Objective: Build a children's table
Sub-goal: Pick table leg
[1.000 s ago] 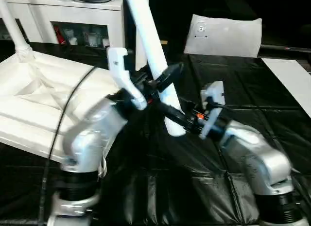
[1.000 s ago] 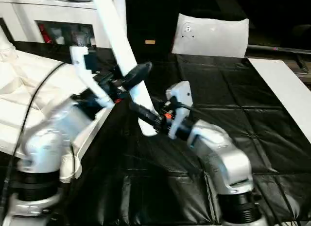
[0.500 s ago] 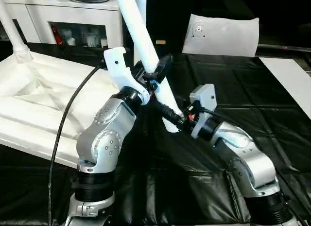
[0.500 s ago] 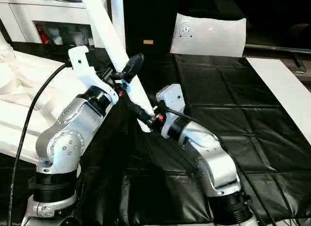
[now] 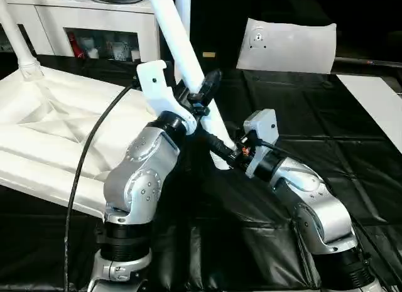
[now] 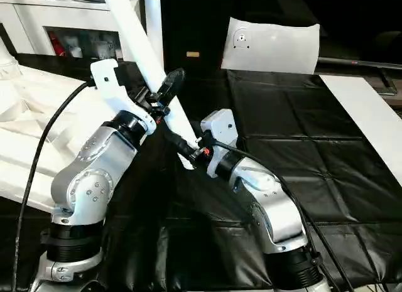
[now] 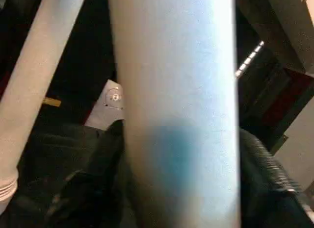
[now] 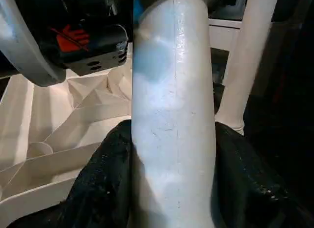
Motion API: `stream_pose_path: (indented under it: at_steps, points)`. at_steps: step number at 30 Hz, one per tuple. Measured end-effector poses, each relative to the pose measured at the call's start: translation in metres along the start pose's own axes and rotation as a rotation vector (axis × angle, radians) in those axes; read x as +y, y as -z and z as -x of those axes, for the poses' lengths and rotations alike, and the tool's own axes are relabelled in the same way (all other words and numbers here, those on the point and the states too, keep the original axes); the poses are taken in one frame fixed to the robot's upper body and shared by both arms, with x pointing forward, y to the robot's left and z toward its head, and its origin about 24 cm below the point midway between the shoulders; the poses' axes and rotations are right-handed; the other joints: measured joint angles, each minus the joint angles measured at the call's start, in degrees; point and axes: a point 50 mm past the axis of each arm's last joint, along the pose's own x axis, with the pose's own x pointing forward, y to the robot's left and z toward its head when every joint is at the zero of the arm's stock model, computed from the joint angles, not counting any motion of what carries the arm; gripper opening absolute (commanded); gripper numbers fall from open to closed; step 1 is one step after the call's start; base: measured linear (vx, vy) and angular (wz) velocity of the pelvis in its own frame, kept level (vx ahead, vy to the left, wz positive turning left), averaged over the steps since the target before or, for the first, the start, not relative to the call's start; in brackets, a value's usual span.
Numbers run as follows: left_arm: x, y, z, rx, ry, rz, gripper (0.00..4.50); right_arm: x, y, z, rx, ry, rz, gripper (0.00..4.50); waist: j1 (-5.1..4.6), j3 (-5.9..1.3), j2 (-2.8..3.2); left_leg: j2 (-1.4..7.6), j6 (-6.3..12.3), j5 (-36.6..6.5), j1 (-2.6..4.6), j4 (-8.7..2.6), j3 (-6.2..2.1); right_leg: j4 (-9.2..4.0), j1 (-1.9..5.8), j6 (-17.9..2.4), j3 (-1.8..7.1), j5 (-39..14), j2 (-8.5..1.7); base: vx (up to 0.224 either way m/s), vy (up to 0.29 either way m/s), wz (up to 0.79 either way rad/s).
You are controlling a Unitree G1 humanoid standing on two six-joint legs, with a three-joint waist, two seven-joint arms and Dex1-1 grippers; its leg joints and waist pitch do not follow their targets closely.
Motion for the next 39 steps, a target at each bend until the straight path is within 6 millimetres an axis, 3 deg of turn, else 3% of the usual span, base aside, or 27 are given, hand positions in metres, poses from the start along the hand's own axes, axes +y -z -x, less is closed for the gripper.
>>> stream_pose_path:
  at_steps: [4, 13, 14, 17, 21, 23, 25, 26, 30, 37, 39]
  points:
    - [0.000, 0.000, 0.000, -0.001, 0.003, 0.004, 2.19, 0.000, 0.000, 0.000, 0.000, 0.001, 0.008, 1.91, -0.01, 0.00, 0.00, 0.00, 0.00, 0.0, 0.00, 0.00, 0.00, 0.00, 0.00, 0.0, 0.00, 0.0, 0.00, 0.000, 0.000, 0.00]
    - [0.001, -0.001, 0.001, -0.007, 0.011, 0.019, 1.95, -0.001, 0.000, -0.002, 0.000, 0.007, 0.037, 1.91, 0.00, 0.01, -0.05, 0.00, 0.02, 0.0, 0.01, 0.00, 0.01, 0.01, 0.00, 0.0, 0.00, 0.0, 0.00, 0.000, 0.000, 0.00]
    - [0.002, -0.001, 0.001, -0.008, 0.010, 0.019, 1.93, 0.000, 0.000, -0.003, -0.001, 0.004, 0.031, 2.26, 0.00, 0.01, -0.05, 0.00, 0.03, 0.0, 0.01, 0.01, 0.01, 0.01, 0.00, 0.0, 0.00, 0.0, 0.00, 0.000, 0.000, 0.00]
    - [0.005, -0.003, -0.001, 0.003, 0.032, 0.005, 1.93, 0.000, 0.000, -0.004, -0.001, -0.005, 0.011, 2.63, 0.01, 0.02, -0.06, 0.00, 0.05, 0.0, 0.01, 0.01, 0.01, 0.03, 0.00, 0.0, 0.00, 0.0, 0.00, 0.000, 0.000, 0.00]
    - [0.020, -0.009, -0.001, 0.014, 0.032, -0.023, 1.93, -0.002, -0.003, -0.003, -0.018, -0.030, -0.026, 2.80, -0.14, 0.02, -0.05, 0.00, 0.07, 0.1, 0.04, 0.00, 0.01, 0.04, 0.00, 0.0, 0.01, 0.1, 0.01, 0.000, 0.000, 0.00]
    - [0.031, -0.013, 0.001, 0.022, 0.032, -0.019, 1.91, -0.006, -0.004, 0.001, -0.008, -0.048, -0.061, 3.09, -0.09, 0.02, -0.05, 0.00, 0.07, 0.1, 0.04, 0.01, 0.01, 0.04, 0.00, 0.0, 0.01, 0.1, 0.00, 0.000, 0.000, 0.00]
    - [0.035, -0.016, 0.002, 0.046, 0.072, -0.020, 1.91, -0.010, -0.008, 0.002, -0.004, -0.076, -0.090, 3.11, -0.04, 0.02, -0.05, -0.01, 0.10, 0.1, 0.03, 0.01, 0.01, 0.04, 0.00, 0.0, 0.00, 0.1, 0.00, 0.000, 0.000, 0.00]
    - [0.036, -0.018, 0.002, 0.055, 0.108, -0.013, 1.91, -0.013, -0.012, 0.005, -0.008, -0.092, -0.100, 3.41, 0.07, 0.02, -0.06, -0.01, 0.10, 0.1, 0.03, 0.01, 0.01, 0.03, 0.00, 0.0, 0.00, 0.1, 0.00, 0.000, 0.000, 0.00]
    - [0.032, -0.021, 0.005, 0.108, 0.286, 0.034, 1.91, -0.015, -0.024, 0.006, 0.006, -0.182, -0.135, 3.72, 0.25, 0.02, -0.10, -0.02, 0.12, 0.1, 0.02, 0.02, 0.04, 0.03, 0.00, 0.0, 0.01, 0.1, -0.02, 0.000, 0.000, 0.00]
    - [0.008, -0.031, 0.007, 0.196, 0.683, 0.063, 1.91, -0.013, -0.031, 0.011, 0.084, -0.392, -0.238, 3.72, 0.23, 0.04, -0.13, -0.01, 0.11, 0.1, 0.08, 0.02, 0.08, 0.10, 0.00, 0.0, 0.03, 0.2, -0.01, 0.000, 0.000, 0.00]
    - [0.003, -0.035, 0.007, 0.212, 0.770, 0.058, 1.91, -0.011, -0.033, 0.012, 0.095, -0.448, -0.268, 3.46, 0.25, 0.04, -0.13, -0.01, 0.10, 0.2, 0.09, 0.02, 0.08, 0.10, 0.00, 0.0, 0.03, 0.2, -0.02, 0.000, 0.000, 0.00]
